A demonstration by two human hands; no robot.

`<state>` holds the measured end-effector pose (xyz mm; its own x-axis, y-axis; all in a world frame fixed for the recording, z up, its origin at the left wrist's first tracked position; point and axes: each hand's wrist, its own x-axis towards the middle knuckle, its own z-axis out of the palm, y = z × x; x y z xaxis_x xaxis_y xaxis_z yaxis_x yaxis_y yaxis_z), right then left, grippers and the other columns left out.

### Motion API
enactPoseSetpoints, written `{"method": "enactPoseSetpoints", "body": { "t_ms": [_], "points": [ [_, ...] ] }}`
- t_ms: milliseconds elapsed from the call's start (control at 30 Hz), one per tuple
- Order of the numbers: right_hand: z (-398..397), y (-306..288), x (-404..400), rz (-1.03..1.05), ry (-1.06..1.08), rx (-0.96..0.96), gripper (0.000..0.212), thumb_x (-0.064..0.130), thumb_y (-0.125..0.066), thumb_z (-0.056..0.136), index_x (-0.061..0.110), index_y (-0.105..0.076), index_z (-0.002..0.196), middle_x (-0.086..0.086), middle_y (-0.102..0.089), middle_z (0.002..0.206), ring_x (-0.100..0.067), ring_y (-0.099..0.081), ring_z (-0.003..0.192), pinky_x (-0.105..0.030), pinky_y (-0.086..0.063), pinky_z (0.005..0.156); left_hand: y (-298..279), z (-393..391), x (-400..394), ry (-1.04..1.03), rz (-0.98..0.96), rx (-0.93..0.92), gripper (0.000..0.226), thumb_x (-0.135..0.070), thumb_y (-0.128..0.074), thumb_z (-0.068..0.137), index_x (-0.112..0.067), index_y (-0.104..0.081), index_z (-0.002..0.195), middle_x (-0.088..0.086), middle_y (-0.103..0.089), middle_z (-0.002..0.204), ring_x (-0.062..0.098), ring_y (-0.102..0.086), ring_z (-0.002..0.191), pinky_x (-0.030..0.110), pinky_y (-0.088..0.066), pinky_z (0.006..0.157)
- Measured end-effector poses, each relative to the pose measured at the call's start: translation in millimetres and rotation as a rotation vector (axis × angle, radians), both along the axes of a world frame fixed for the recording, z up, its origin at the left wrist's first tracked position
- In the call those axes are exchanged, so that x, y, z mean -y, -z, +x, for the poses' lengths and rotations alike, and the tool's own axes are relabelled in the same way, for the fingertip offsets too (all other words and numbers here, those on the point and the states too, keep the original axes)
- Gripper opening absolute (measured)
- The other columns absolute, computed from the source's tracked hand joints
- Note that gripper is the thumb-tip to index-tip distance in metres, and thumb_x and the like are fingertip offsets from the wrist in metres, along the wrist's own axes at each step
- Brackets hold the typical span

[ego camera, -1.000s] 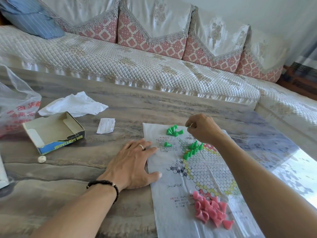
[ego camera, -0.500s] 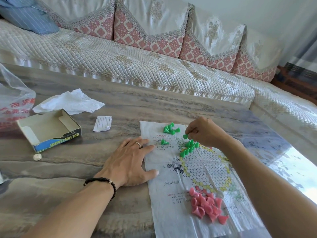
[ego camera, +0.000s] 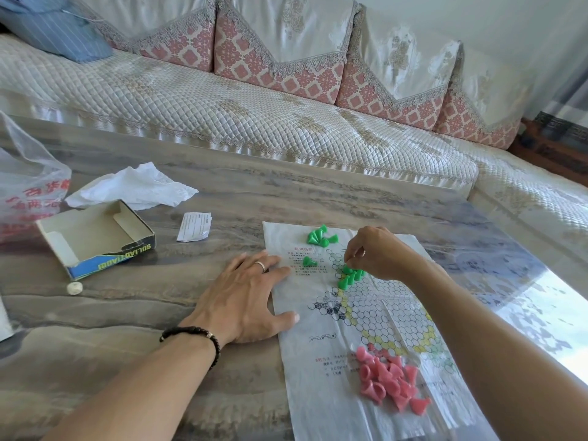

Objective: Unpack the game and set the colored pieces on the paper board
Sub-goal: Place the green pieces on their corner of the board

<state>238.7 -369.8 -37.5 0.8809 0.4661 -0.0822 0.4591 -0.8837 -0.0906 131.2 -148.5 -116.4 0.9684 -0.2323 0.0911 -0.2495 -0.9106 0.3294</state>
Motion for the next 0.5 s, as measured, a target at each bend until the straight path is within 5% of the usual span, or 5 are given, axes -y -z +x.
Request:
{"method": "enactPoseSetpoints", "body": {
  "t_ms": [367,500],
  "points": [
    [-0.8,1.5,2.0,0.038,0.005,0.001,0.010,0.013,-0.070,0.084,0.017,-0.076,0.090,0.022,-0.053,0.072,0.005,-0.054,0.069,-0.009,-0.037,0.059,0.0,0.8,0.2,-0.003,0.005,-0.009,0.090,-0.076,-0.035,0.069,-0.034,-0.024,0.149,-0.008,-0.014,0.159,0.008,-0.003,0.146,0.034,0.001,0.119],
    [-2.6,-0.7,2.2,0.041,0.000,0.010,0.018,0.019,-0.069,0.086,0.017,-0.073,0.103,0.013,-0.059,0.086,-0.003,-0.056,0.078,-0.020,-0.046,0.074,-0.7,-0.5,0.1,-0.006,-0.001,-0.012,0.090,-0.076,-0.036,0.070,-0.034,-0.024,0.149,-0.008,-0.014,0.159,0.008,-0.003,0.146,0.034,0.002,0.119]
  ]
}}
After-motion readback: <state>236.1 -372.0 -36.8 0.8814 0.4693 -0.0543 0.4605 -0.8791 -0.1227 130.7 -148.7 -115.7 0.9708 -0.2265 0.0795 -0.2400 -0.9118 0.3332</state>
